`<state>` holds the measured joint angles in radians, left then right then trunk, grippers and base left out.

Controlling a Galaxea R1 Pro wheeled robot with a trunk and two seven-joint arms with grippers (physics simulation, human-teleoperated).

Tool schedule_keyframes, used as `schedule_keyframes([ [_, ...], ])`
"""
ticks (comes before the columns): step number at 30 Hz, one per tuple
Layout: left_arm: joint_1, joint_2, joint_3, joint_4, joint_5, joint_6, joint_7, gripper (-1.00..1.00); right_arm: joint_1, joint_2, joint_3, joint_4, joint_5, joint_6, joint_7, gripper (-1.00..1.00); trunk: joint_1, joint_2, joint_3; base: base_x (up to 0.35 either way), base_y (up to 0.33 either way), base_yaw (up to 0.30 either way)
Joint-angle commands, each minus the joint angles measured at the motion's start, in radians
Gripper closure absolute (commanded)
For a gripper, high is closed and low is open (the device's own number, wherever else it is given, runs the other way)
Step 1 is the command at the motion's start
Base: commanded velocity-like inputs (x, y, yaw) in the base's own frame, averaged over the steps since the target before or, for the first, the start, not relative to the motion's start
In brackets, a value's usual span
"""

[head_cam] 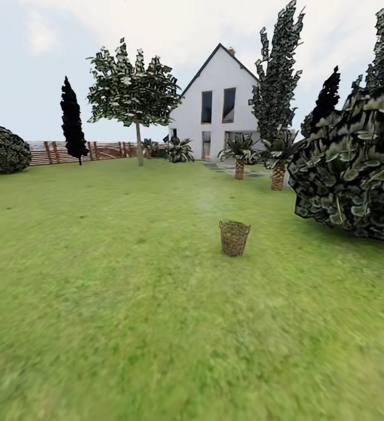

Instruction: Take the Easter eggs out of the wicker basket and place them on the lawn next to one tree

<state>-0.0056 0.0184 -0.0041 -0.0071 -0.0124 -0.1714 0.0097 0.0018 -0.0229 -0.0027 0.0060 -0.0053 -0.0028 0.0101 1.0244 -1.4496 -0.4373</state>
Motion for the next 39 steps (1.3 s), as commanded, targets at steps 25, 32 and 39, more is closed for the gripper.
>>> schedule_keyframes([
  [25,-0.001,0.0,-0.002,0.001,-0.001,-0.014,0.001,-1.0,0.0,0.002,0.001,0.0,-0.001,0.0,0.001,-1.0,0.001,0.0,-0.001,0.339,0.0,0.0],
  [32,-0.001,0.0,-0.002,0.001,-0.001,-0.014,0.001,-1.0,0.0,0.007,0.003,0.0,-0.003,0.0,0.001,-1.0,0.001,0.0,-0.001,0.338,0.0,0.0],
  [39,-0.001,0.0,-0.002,0.001,-0.001,-0.014,0.001,-1.0,0.0,0.01,0.003,0.0,-0.004,-0.001,0.002,-1.0,0.001,0.0,-0.001,0.338,0.0,0.0],
])
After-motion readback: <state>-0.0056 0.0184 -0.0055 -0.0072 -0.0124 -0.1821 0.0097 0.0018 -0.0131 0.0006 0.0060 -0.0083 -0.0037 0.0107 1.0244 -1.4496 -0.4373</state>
